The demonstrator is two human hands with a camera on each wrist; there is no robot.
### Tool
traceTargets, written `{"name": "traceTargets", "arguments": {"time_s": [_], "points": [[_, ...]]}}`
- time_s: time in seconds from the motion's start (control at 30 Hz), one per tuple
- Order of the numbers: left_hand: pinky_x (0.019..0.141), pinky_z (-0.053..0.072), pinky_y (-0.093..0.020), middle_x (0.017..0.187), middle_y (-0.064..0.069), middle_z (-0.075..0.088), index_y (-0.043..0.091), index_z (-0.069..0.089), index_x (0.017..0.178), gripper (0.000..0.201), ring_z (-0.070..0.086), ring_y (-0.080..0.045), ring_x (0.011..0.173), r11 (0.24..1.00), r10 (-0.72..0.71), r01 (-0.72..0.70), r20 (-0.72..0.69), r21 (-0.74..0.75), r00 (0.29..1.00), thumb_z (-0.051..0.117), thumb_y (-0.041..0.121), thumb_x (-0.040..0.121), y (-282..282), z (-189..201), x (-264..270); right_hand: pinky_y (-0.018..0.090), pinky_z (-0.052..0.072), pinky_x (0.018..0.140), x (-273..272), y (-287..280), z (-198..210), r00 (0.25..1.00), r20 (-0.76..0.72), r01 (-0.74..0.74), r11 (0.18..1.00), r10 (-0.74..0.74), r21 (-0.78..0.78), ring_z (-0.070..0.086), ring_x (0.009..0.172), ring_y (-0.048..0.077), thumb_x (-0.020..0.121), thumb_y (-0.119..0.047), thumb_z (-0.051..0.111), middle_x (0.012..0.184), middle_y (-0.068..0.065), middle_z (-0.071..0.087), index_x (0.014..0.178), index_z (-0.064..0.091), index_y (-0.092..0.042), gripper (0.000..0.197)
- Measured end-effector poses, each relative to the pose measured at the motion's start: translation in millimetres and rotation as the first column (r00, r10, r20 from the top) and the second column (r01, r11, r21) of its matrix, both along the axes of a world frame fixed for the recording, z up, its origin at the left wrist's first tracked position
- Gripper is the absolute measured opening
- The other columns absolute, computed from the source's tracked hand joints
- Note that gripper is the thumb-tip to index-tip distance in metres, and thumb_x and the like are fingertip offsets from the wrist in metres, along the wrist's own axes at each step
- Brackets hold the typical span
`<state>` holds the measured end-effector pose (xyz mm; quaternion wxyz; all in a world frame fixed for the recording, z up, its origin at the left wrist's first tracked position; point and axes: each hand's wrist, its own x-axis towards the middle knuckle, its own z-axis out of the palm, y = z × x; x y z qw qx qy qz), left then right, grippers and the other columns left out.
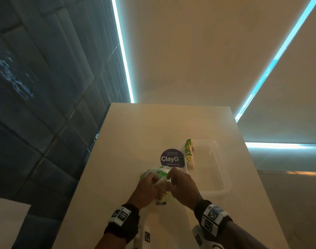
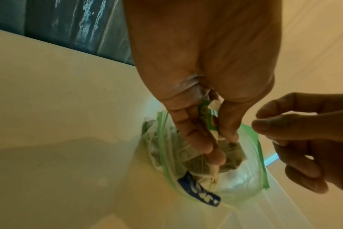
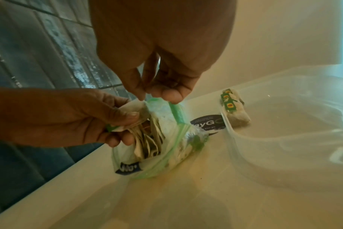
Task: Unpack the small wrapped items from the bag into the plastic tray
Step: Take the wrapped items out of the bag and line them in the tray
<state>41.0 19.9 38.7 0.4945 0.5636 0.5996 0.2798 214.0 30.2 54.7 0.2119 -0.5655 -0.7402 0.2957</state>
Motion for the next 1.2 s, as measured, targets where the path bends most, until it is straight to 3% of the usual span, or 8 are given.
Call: {"name": "traceTargets", "arguments": {"time_s": [0.23,0.37,0.5,0.67,0.8,1.0,1.1,1.2], "points": [[0.064,0.059,-0.033,0.081,-0.006,0.074,0.025,0.063,0.083,0.008,0.073,-0.024,0.071,0.997,0.015,-0.007,0.118,-0.072,0.993,0.069,0.023,0.089,-3,1,-2,0.014,0.049,0.065,-5,-3,0,1.000,-0.001,-0.010,0.999,0.010,-0.030,0.059,0.073,0.003,0.091,-0.035,0.064,0.090,-0.008,0.067,0.101,0.067,-0.023,0.016],[0.069,0.060,-0.030,0.090,-0.002,0.074,0.025,0.068,0.094,0.011,0.072,-0.018,0.080,0.998,0.013,-0.008,0.089,-0.062,0.996,0.073,0.022,0.084,-5,-4,-3,0.021,0.052,0.050,-3,-3,1,0.959,-0.252,0.071,0.973,-0.127,-0.220,0.062,0.052,0.006,0.089,-0.017,0.068,0.075,-0.002,0.070,0.091,0.067,-0.015,0.003],[0.068,0.062,-0.034,0.105,0.000,0.070,0.032,0.069,0.107,0.038,0.069,-0.017,0.092,0.994,-0.016,0.024,0.079,-0.104,0.997,0.078,0.015,0.075,-9,-6,-5,0.036,0.056,0.053,8,-5,2,0.822,-0.480,0.094,0.904,-0.307,-0.418,0.070,0.059,0.028,0.086,-0.011,0.071,0.076,0.012,0.074,0.093,0.065,-0.006,0.010],[0.059,0.060,-0.035,0.098,-0.007,0.072,0.020,0.069,0.114,0.034,0.074,-0.024,0.068,0.981,0.107,-0.076,0.174,-0.177,0.979,0.077,0.028,0.081,-13,1,6,0.031,0.051,0.052,18,-12,0,0.688,-0.558,0.002,0.770,-0.464,-0.638,0.062,0.056,0.028,0.087,-0.010,0.070,0.077,0.019,0.068,0.102,0.062,0.005,0.023],[0.047,0.054,-0.026,0.084,-0.008,0.073,0.013,0.072,0.105,0.031,0.065,-0.008,0.052,0.984,0.165,-0.157,0.087,-0.086,0.982,0.076,0.032,0.082,-14,4,11,0.029,0.045,0.049,16,-11,-8,0.669,-0.535,-0.036,0.697,-0.515,-0.716,0.054,0.052,0.022,0.086,-0.010,0.068,0.073,0.014,0.060,0.101,0.062,0.009,0.025],[0.055,0.056,-0.023,0.069,0.006,0.073,0.022,0.076,0.088,0.010,0.068,-0.006,0.059,0.996,0.084,-0.084,-0.006,0.006,0.996,0.076,0.029,0.081,-13,12,12,0.015,0.047,0.066,9,-7,-4,0.911,-0.377,0.075,0.967,-0.165,-0.243,0.057,0.080,0.009,0.081,-0.025,0.075,0.096,-0.005,0.062,0.095,0.068,-0.024,0.015],[0.053,0.049,-0.012,0.063,0.010,0.067,0.024,0.071,0.078,0.010,0.062,0.005,0.054,1.000,0.026,-0.025,-0.061,0.015,0.998,0.076,0.015,0.078,-10,20,15,0.015,0.044,0.070,3,-4,-2,0.965,-0.260,-0.050,0.994,0.023,-0.096,0.054,0.083,0.004,0.082,-0.033,0.074,0.095,-0.010,0.062,0.096,0.072,-0.030,0.015],[0.057,0.046,-0.008,0.066,0.011,0.067,0.030,0.062,0.071,0.021,0.061,0.006,0.061,0.998,0.052,-0.048,-0.104,0.045,0.993,0.081,0.022,0.074,-9,21,15,0.014,0.047,0.069,1,0,-1,0.955,-0.296,0.009,0.997,-0.033,-0.083,0.059,0.077,0.005,0.083,-0.019,0.074,0.084,-0.007,0.067,0.088,0.074,-0.019,0.005]]}}
